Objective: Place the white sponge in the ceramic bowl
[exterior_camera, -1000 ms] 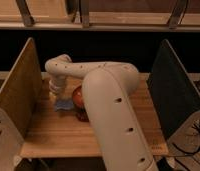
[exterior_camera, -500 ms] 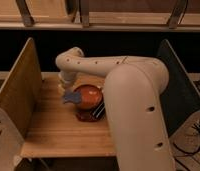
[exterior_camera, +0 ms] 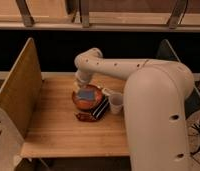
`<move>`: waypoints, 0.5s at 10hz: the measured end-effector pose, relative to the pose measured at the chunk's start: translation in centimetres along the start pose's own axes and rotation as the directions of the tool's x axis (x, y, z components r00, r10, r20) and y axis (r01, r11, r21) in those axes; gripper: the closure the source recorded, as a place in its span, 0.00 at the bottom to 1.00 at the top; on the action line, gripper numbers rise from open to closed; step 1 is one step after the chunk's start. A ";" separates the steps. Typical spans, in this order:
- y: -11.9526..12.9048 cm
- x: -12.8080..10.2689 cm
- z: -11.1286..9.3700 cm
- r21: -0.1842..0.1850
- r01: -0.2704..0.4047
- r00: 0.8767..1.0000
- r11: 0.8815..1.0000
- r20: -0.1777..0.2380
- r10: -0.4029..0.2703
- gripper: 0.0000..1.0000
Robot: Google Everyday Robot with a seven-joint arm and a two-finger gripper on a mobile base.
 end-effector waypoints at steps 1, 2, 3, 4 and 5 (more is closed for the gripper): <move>-0.1 0.0 0.0 0.001 0.000 1.000 1.000 0.003 0.000 0.98; 0.1 -0.1 0.1 -0.002 0.002 1.000 1.000 0.002 -0.002 0.90; 0.5 -0.3 0.1 -0.007 0.006 1.000 1.000 0.004 -0.006 0.81; 0.4 -0.3 0.1 -0.006 0.006 1.000 1.000 0.004 -0.006 0.70; 0.3 -0.2 0.1 -0.005 0.005 1.000 1.000 0.004 -0.005 0.61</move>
